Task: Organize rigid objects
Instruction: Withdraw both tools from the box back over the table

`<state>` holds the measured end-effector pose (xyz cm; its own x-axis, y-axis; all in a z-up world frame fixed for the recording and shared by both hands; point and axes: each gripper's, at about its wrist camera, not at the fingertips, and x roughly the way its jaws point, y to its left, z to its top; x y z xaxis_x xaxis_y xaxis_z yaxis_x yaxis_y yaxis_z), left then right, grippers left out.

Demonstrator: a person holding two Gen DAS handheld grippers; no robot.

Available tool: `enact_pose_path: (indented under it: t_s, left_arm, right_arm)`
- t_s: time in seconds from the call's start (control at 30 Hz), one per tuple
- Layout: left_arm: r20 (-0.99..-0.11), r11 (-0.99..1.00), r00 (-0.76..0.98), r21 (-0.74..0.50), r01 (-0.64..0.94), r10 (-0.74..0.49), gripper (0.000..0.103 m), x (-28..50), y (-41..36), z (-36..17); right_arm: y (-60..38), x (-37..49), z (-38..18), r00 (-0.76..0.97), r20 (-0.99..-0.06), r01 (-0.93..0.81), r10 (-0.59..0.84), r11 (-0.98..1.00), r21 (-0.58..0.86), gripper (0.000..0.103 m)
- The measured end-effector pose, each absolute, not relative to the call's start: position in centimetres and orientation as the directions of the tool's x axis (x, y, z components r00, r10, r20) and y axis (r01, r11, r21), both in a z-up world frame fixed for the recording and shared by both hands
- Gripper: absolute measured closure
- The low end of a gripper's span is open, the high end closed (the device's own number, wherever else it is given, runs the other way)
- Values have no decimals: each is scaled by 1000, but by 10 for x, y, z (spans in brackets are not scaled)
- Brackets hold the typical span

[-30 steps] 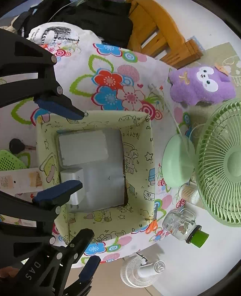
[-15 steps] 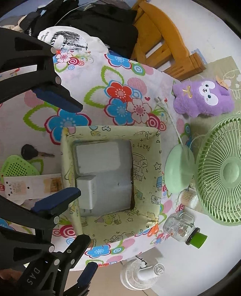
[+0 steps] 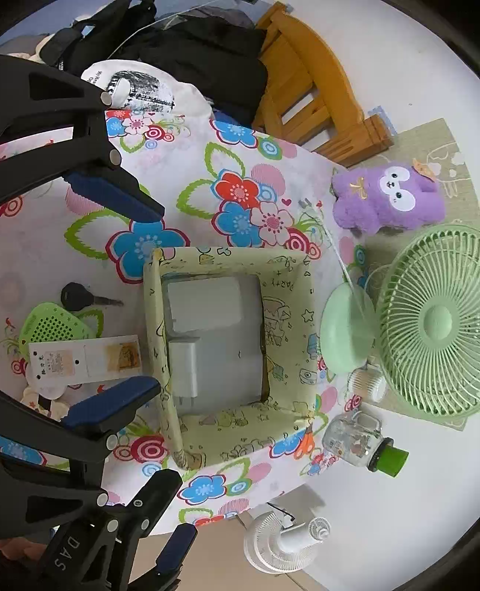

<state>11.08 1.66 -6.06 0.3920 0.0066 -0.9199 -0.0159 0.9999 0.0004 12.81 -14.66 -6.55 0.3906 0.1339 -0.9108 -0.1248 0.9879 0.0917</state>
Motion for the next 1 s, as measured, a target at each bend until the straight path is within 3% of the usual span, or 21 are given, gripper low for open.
enact_pose_path:
  t_s: [1.0]
  left_arm:
    - [-877, 999, 480, -36, 3, -33, 12, 57, 6, -17]
  right_arm:
    - [-165, 71, -18, 475, -867, -137, 153, 986, 99, 18]
